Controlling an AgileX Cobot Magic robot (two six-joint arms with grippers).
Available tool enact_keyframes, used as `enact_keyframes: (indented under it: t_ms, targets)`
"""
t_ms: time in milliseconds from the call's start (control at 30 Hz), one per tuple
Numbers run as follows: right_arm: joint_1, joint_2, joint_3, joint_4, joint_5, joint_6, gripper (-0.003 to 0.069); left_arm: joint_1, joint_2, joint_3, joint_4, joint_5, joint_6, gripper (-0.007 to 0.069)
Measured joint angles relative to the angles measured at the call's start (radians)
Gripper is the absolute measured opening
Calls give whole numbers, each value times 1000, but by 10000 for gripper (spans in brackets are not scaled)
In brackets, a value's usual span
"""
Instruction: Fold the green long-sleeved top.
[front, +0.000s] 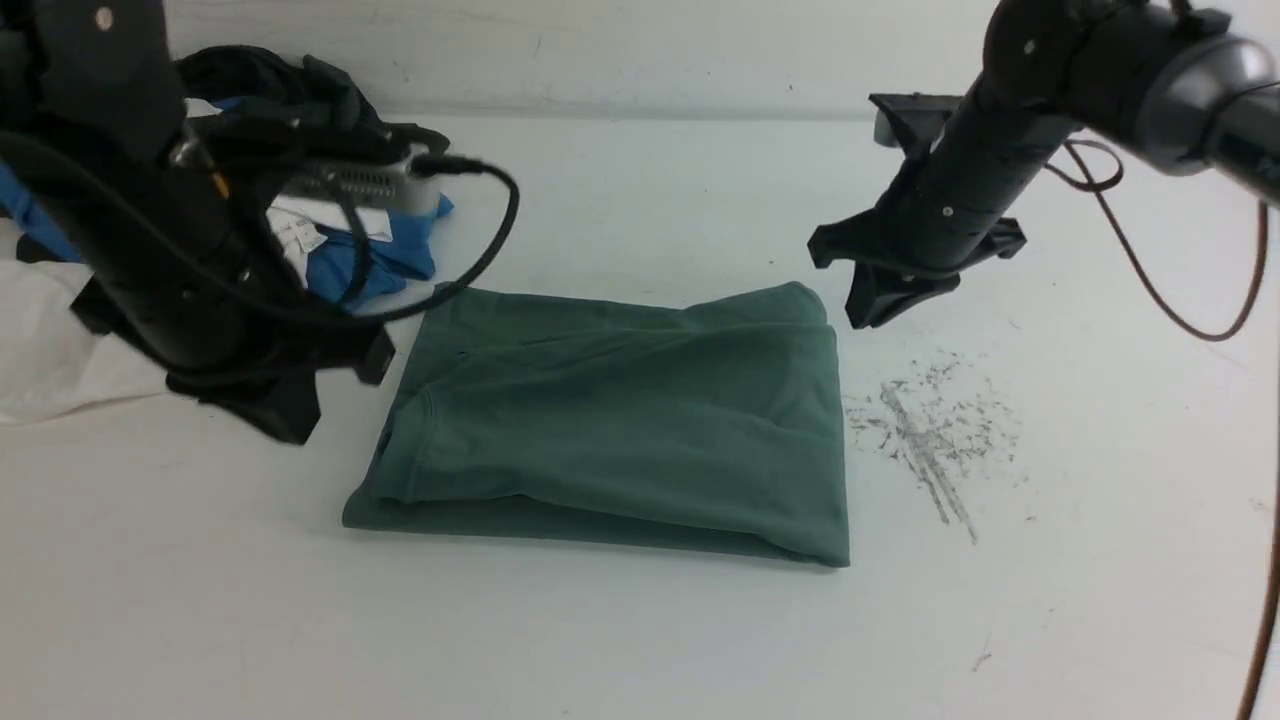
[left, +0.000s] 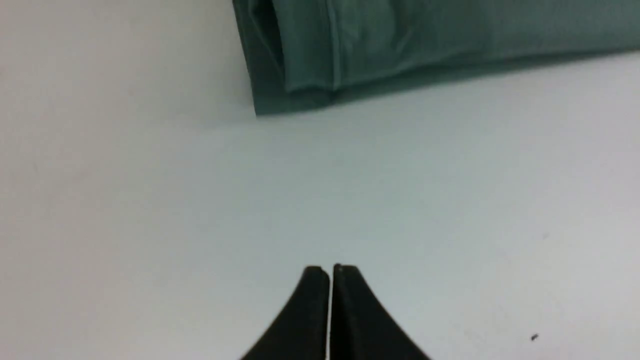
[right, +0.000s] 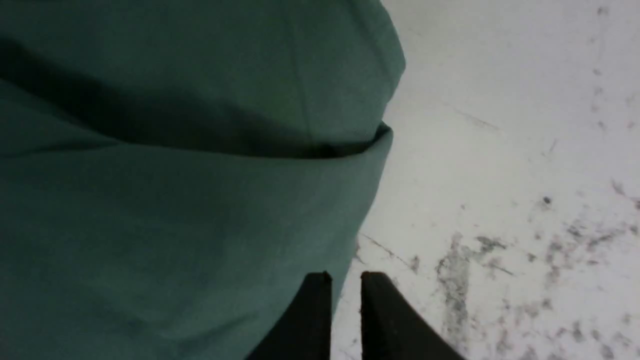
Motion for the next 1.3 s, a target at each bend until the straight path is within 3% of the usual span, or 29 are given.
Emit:
enact_keyframes:
  t_ms: [100, 167, 433, 567, 700, 800, 1000, 1300]
  targets:
    - [13, 40, -16, 109, 0, -23, 234, 0, -90, 109, 1, -3, -31, -4]
    - [38, 50, -16, 151, 0, -69, 262, 0, -132, 161, 2, -11, -48, -4]
    - [190, 69, -26, 149, -12, -142, 278, 0, -235, 258, -7, -30, -129, -4]
    - [238, 115, -28, 88, -71, -160, 232, 0, -293, 262, -55, -30, -144, -4]
    - [241, 148, -32, -33, -87, -66, 66, 0, -356, 262, -85, -28, -145, -4]
    - [229, 148, -36, -107, -53, -15, 4, 0, -394, 263, -83, -23, -145, -4]
    - [166, 148, -41, -198, -24, 23, -11, 0, -474, 263, -71, 1, -145, -4]
    - [94, 127, -33, -191, -12, -32, -12, 0, -539, 264, -70, 9, -145, -4]
